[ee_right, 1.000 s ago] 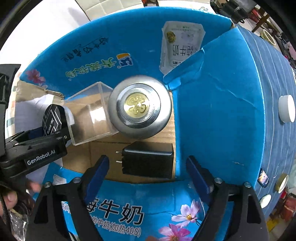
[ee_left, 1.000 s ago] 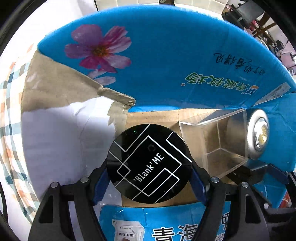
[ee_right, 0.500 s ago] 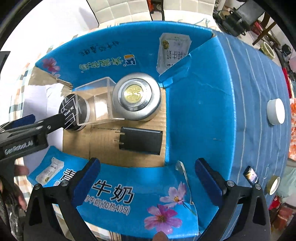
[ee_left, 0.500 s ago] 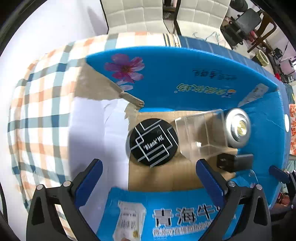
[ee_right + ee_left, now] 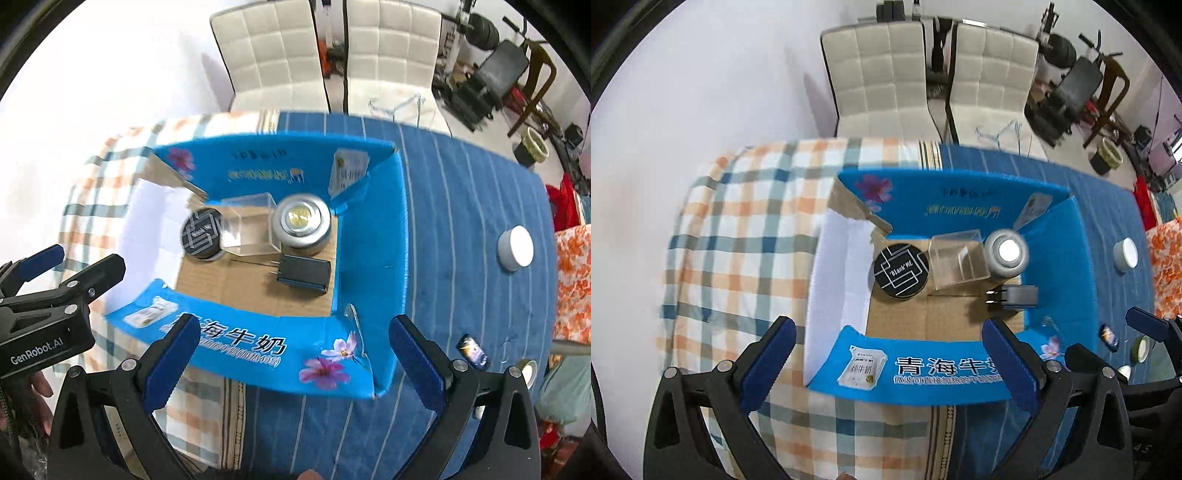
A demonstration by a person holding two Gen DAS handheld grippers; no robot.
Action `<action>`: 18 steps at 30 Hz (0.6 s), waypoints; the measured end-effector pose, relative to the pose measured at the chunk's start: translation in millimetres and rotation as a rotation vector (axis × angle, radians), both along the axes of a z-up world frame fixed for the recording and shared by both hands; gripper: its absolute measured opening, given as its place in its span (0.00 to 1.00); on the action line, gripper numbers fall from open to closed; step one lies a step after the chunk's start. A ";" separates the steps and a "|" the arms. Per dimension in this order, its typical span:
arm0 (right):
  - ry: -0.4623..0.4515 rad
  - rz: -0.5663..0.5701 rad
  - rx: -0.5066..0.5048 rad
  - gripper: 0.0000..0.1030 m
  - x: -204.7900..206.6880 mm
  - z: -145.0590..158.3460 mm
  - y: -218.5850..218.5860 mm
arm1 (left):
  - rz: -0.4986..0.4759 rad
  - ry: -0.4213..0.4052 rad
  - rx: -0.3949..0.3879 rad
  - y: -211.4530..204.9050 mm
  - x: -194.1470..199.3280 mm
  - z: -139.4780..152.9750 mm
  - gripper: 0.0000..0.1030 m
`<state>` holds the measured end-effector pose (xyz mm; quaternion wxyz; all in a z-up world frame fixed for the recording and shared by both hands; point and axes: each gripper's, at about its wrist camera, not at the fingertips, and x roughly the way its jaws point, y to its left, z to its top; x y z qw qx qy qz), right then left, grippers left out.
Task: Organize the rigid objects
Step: 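Lift both tools out of the blue box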
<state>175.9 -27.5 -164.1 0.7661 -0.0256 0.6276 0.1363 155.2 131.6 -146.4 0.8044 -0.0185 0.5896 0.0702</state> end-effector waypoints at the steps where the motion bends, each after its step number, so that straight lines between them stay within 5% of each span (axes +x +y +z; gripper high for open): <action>1: -0.015 0.004 0.007 1.00 -4.1 10.2 -2.0 | 0.006 -0.016 0.002 -0.9 -4.5 9.7 1.00; 12: -0.096 0.020 0.125 1.00 -35.0 85.7 -26.7 | 0.013 -0.124 0.005 -23.6 -38.6 69.0 1.00; 18: -0.090 -0.067 0.155 1.00 -40.7 90.4 -73.2 | -0.041 -0.147 -0.010 -67.3 -41.7 77.2 1.00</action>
